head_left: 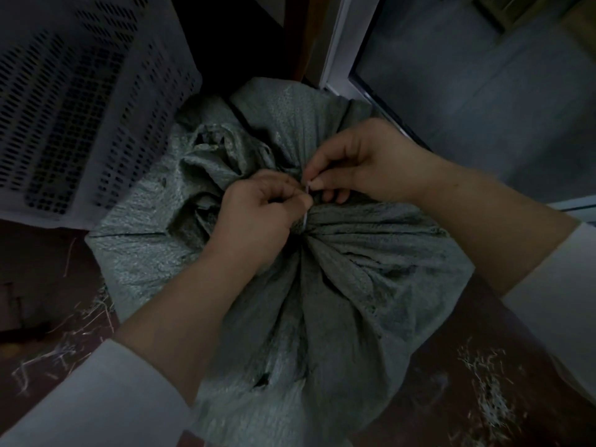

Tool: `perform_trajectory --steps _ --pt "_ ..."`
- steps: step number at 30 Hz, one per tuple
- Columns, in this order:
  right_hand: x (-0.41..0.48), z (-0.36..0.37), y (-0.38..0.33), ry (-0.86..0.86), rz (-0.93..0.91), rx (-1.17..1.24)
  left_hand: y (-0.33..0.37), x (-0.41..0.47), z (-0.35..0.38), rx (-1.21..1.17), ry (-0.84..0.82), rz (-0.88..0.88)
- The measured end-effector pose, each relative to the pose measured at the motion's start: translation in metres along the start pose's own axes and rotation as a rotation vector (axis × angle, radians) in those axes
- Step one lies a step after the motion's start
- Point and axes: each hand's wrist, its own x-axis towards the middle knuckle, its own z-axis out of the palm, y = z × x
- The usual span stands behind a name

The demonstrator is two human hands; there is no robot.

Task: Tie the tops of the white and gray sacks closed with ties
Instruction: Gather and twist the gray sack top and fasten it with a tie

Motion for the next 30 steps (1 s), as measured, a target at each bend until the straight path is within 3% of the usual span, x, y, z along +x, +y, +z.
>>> perform_trajectory --steps 19,24,30 --pt "0.0019 -0.0015 0.0014 -0.017 0.01 -0.007 0.005 0.0039 0.0011 -0.04 -0.011 -0.073" --pt "0.0004 -0.0005 -0.0021 -0.023 -0.029 -0.015 0.0026 0.0041 0.001 -0.008 -0.005 -0.042" --pt "0.0006 -0.0038 -0.0037 -0.047 0.062 -0.014 0.0014 0.0017 0.0002 0.068 -0.014 0.031"
